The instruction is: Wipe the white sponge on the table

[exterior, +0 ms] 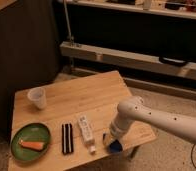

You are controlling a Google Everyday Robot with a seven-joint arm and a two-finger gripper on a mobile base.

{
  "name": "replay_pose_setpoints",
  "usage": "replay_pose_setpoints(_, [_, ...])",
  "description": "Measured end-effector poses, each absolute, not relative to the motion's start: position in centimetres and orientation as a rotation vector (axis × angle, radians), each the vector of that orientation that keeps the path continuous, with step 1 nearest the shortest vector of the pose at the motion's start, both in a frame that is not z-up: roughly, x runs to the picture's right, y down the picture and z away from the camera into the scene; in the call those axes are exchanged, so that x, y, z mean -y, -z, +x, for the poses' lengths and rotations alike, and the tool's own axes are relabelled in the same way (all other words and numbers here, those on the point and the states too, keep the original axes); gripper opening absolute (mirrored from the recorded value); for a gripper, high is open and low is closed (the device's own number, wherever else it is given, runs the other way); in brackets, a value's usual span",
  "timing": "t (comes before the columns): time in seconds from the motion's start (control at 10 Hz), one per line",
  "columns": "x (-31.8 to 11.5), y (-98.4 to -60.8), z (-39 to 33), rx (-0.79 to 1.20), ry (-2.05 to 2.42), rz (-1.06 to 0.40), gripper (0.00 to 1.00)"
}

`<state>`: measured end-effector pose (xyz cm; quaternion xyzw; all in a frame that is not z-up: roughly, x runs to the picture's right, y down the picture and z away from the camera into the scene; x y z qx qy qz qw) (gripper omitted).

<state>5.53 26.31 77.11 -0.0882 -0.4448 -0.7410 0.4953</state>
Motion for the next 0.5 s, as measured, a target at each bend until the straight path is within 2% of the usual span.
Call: replay_pose_setpoints(0.5, [-20.6, -81.7, 0.9, 1.02, 1.88, -0.124, 0.26])
